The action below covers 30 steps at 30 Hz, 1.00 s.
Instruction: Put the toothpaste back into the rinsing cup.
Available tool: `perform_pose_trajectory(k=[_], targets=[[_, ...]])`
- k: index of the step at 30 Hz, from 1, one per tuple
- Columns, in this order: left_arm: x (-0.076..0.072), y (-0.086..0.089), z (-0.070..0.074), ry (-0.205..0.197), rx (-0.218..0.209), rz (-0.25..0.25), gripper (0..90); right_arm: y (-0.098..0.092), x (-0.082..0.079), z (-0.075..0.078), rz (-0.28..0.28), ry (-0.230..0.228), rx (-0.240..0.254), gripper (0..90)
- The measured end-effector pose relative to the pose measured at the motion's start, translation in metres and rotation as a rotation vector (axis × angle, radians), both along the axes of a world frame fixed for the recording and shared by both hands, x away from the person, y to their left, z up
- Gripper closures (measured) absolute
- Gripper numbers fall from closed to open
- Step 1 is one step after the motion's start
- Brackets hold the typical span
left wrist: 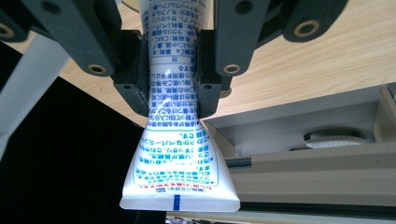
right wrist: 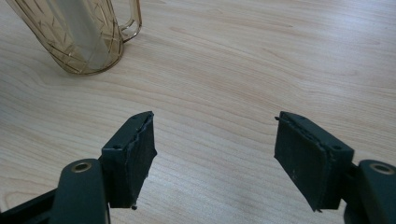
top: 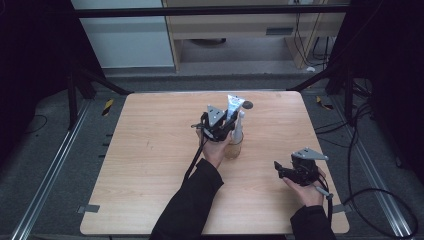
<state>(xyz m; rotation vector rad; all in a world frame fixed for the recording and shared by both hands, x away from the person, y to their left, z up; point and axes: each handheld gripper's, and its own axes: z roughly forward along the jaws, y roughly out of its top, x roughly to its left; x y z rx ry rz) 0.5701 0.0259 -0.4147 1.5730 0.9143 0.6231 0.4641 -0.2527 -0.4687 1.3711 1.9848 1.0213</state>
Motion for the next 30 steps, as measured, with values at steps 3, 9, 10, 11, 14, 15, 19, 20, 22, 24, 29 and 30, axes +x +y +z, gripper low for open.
perform_pose_trajectory(k=[3,9,10,11,14,15,19,20,22,24,29,30], targets=[[0.0,-0.001,-0.002,0.005,0.011,-0.008,68.7,0.0,0.0,0.0,0.0,0.003,-0.003,28.8],[0.0,-0.004,-0.009,0.026,0.035,-0.029,68.0,0.0,0.0,0.0,0.0,0.0,-0.003,28.8],[0.0,-0.005,-0.01,0.031,0.039,-0.03,67.9,0.0,0.0,0.0,0.0,0.001,-0.003,28.8],[0.0,-0.005,-0.011,0.034,0.042,-0.03,67.8,0.0,0.0,0.0,0.0,0.001,-0.003,28.8],[0.0,-0.004,-0.013,0.043,0.055,-0.035,67.3,0.0,0.0,0.0,0.001,0.0,-0.004,28.8],[0.0,-0.004,-0.013,0.046,0.059,-0.036,67.1,0.0,0.0,0.0,0.001,0.0,-0.004,28.8],[-0.002,-0.002,-0.014,0.058,0.084,-0.05,66.0,0.0,0.0,0.0,0.0,0.0,-0.004,28.8],[-0.002,-0.002,-0.014,0.061,0.094,-0.053,65.6,0.0,0.0,0.0,0.0,0.0,-0.004,28.8],[-0.003,-0.002,-0.013,0.067,0.113,-0.058,65.2,0.001,0.0,0.0,0.001,0.002,-0.006,28.8],[-0.004,-0.001,-0.013,0.077,0.127,-0.062,64.3,0.001,0.0,0.0,-0.001,0.003,-0.005,28.8],[-0.004,0.004,-0.018,0.128,0.184,-0.082,59.9,0.0,0.0,0.0,-0.002,0.0,-0.007,28.8],[-0.004,0.005,-0.02,0.132,0.2,-0.088,59.3,0.0,0.0,0.0,-0.001,0.0,-0.008,28.8]])
